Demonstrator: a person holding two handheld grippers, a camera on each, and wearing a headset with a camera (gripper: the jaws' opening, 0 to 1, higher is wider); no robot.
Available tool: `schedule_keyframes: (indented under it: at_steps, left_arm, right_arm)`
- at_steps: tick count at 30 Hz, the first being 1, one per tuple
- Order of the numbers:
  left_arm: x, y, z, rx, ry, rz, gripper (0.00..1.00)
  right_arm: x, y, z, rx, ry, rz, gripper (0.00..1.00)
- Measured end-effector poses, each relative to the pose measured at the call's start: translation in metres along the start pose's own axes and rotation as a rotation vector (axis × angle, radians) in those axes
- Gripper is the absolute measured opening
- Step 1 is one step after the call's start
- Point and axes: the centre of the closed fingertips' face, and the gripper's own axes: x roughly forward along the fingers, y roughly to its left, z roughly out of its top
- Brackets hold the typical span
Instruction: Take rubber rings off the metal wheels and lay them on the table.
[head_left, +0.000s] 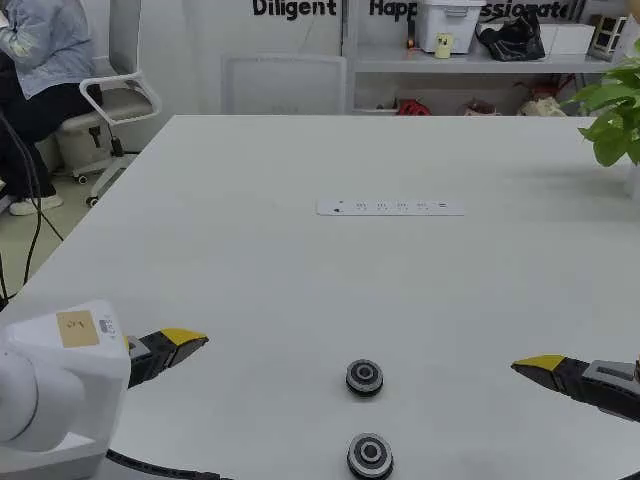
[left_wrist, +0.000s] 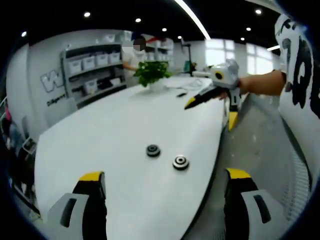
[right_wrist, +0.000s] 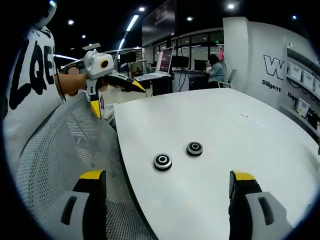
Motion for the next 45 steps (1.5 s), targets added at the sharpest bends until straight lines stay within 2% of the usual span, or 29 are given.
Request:
schedule_keyframes:
  at_steps: [4,9,14,17,19,26,34,38,41,45]
  left_arm:
    - [-0.001,0.003,-0.002,-0.008,-0.004,0.004,1.00]
    - [-0.001,0.001,0.000,-0.013,-0.010,0.008,1.00]
    - [-0.001,0.006,0.000,-0.029,-0.020,0.020,1.00]
    - [-0.002,0.005,0.001,-0.034,-0.020,0.022,1.00]
    - [-0.003,0.009,0.003,-0.053,-0.032,0.034,1.00]
    - [-0.001,0.008,0.004,-0.057,-0.026,0.038,1.00]
    - [0.006,-0.002,0.000,-0.043,-0.013,0.021,1.00]
    - [0.001,0.003,-0.005,-0.023,-0.003,0.028,1.00]
    - [-0.003,0.007,-0.007,-0.032,-0.005,0.041,1.00]
    - [-0.006,0.009,-0.008,-0.034,-0.002,0.051,1.00]
  right_arm:
    - [0.001,0.001,0.001,-0.003,0.003,0.009,0.99]
    - [0.002,-0.002,0.003,-0.005,0.004,0.011,0.98]
    - [0.002,-0.002,0.005,0.004,-0.003,0.013,0.98]
    - [0.003,-0.003,0.004,0.003,0.004,0.020,0.98]
    - [0.002,-0.007,0.007,0.014,-0.007,0.016,0.98]
    - [0.003,-0.009,0.008,0.001,-0.016,0.019,0.98]
    - [0.005,-0.005,-0.002,0.002,0.000,0.028,0.98]
    - [0.005,0.000,-0.002,0.007,-0.003,0.032,0.97]
    - [0.006,0.004,-0.006,0.005,0.012,0.045,0.97]
    - [0.007,0.001,-0.011,-0.006,0.031,0.041,0.97]
